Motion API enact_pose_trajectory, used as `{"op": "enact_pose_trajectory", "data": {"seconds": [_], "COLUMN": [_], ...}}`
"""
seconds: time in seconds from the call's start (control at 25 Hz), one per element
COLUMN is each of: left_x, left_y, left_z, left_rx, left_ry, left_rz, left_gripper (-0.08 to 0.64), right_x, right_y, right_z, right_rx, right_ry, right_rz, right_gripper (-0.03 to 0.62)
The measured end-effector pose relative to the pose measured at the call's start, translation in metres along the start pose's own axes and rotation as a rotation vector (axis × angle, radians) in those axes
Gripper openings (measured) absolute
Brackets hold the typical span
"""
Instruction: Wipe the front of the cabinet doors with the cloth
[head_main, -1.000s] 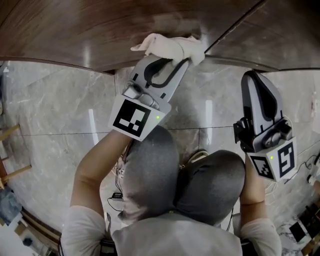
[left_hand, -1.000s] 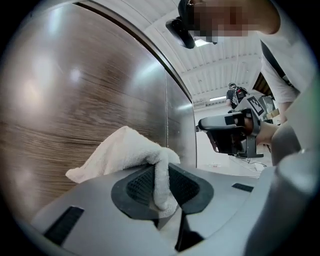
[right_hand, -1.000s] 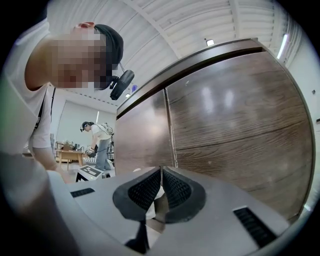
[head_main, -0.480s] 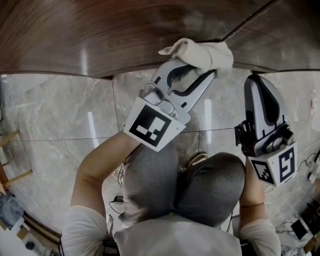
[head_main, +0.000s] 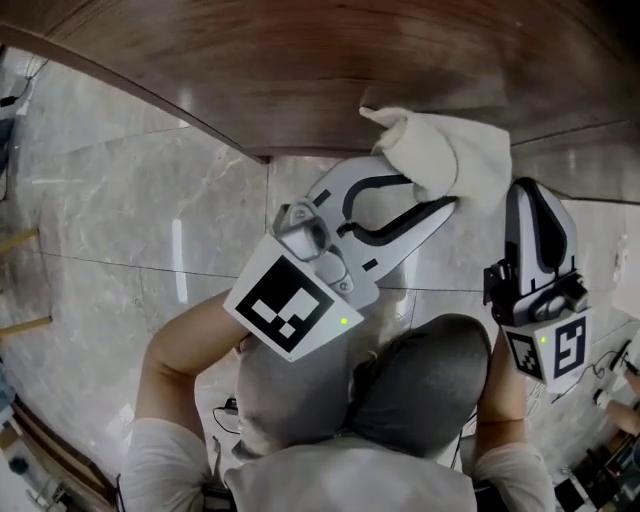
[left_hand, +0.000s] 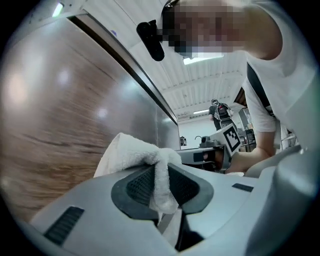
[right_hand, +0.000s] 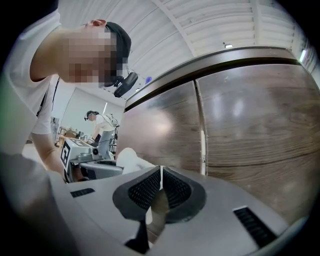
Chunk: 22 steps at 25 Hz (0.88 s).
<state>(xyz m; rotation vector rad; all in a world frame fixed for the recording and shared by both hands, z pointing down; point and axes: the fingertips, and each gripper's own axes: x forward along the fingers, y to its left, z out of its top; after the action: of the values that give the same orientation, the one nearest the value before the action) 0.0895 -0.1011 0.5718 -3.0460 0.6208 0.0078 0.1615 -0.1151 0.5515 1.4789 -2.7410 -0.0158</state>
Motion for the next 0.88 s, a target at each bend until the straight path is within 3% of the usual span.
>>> {"op": "enact_pose_trajectory", "data": {"seconds": [0.4, 0.6, 0.88], "left_x": [-0.06, -0.07, -0.076], "left_y": [0.048, 0.064, 0.067], "left_z": [0.057, 0.102, 0.169], "left_rx": [-0.025, -0.125, -0.244], "left_ry": [-0.029, -0.035, -0.01], "left_rz": [0.198, 0.305, 0.384], "left_gripper": [0.086, 0.086, 0.084], "right_x": [0.047, 0.063, 0.056], "right_y": [0.043, 0.054, 0.061], "right_z": [0.061, 0.119, 0.182], "right_rx": [-0.03, -0.025, 0.049], "right_ry": [-0.009, 0.027, 0.052], "right_rz": [0.04, 0.041, -0.017], "right_gripper": [0.037, 0.037, 0.037]}}
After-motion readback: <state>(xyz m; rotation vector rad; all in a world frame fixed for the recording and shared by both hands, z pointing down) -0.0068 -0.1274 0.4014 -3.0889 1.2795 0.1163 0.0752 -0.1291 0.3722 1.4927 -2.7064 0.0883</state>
